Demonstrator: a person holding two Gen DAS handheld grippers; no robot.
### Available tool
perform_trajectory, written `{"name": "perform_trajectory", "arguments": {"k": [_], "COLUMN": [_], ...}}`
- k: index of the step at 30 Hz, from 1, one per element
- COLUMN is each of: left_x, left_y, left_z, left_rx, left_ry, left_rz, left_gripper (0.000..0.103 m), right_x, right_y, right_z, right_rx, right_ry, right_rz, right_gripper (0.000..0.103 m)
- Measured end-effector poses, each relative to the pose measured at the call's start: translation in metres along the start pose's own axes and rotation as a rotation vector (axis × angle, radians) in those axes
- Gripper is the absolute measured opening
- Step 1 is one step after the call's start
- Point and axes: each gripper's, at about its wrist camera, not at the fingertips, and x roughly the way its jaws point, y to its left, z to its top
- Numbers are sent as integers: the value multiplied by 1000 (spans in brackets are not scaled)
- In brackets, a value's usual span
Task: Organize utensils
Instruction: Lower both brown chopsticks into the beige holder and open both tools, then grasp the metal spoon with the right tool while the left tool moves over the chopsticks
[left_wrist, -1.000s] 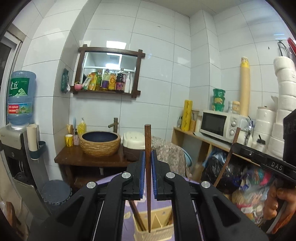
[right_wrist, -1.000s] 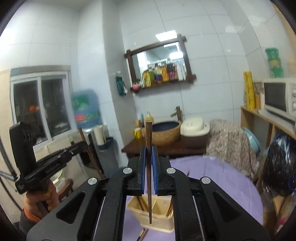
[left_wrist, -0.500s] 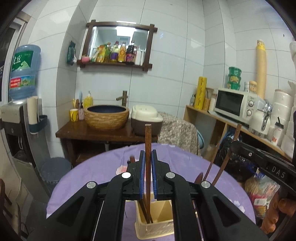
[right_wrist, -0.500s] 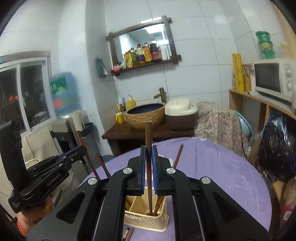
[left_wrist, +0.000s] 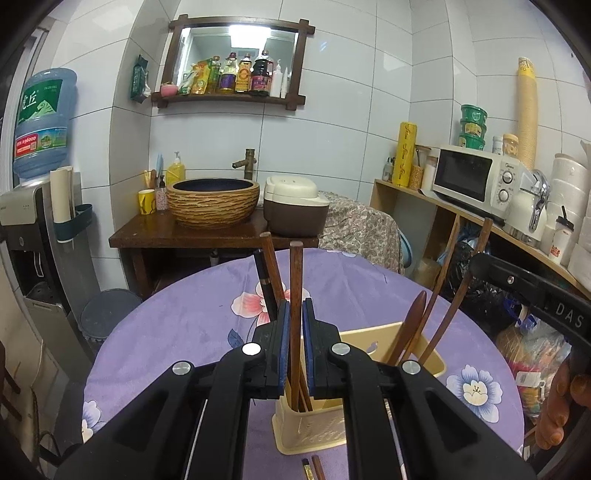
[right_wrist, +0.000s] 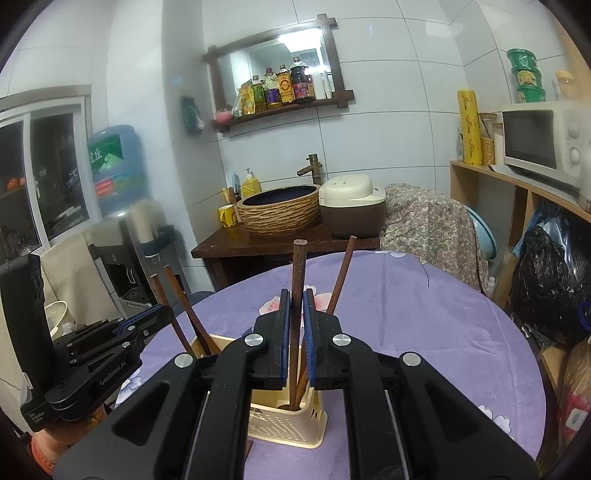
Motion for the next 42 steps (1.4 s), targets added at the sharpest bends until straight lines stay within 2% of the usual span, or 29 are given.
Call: {"name": "perform_trajectory", "arguments": {"k": [1,3,5,6,7,9,11,13,15,16,17,21,28,31,36,42], "left_x": [0,-2,-7,-10,-14,-21,-31,-39,-50,-54,-56,-60,-61,-63,-67,-72], "left_y": [0,0,2,2,3,4,5,6,9,12,14,24,48,54,60,57], "left_z": [-1,-2,-4,-5,-5,-7,-10,-16,-25,-30,-34,-62,-120,-141,-160,-164], "left_rx": [3,1,-7,-9,-11,-18,-23,-20,-19,-22,-24,-15,-39,-52,-66,-70], "left_ry": [4,-1,-17,-21,-25,-36,-51,-60,-71,-67,-61,1,145,201,249,254], "left_rz": [2,4,-3,-5,-8,-10,-5,10,31,40,47,88,139,148,160,147], "left_gripper": [16,47,51,52,53,59,64,70,79,81,83,90,90,90,90,90], "right_x": [0,-2,-4,-7,-10,-16,-23,-33,-40,-43,-45,-47,-31,-28,-30,-21], "right_y": [0,1,1,0,0,1,2,3,4,4,4,7,21,24,33,47], "right_z": [-1,-3,-4,-6,-7,-8,-11,-16,-23,-28,-34,-67,-145,-178,-215,-234], "right_rx": [-3,-12,-12,-10,-8,-11,-12,-14,-18,-17,-16,-33,-107,-107,-122,-165], "right_ry": [-2,-5,-8,-18,-30,-37,-43,-53,-45,-34,-23,63,266,345,417,467], "right_rz": [-6,-15,-11,-11,-15,-20,-21,-24,-27,-29,-30,-35,-60,-43,-19,-4], "right_gripper": [9,13,30,44,49,49,57,58,61,69,71,71,71,71,67,61]}}
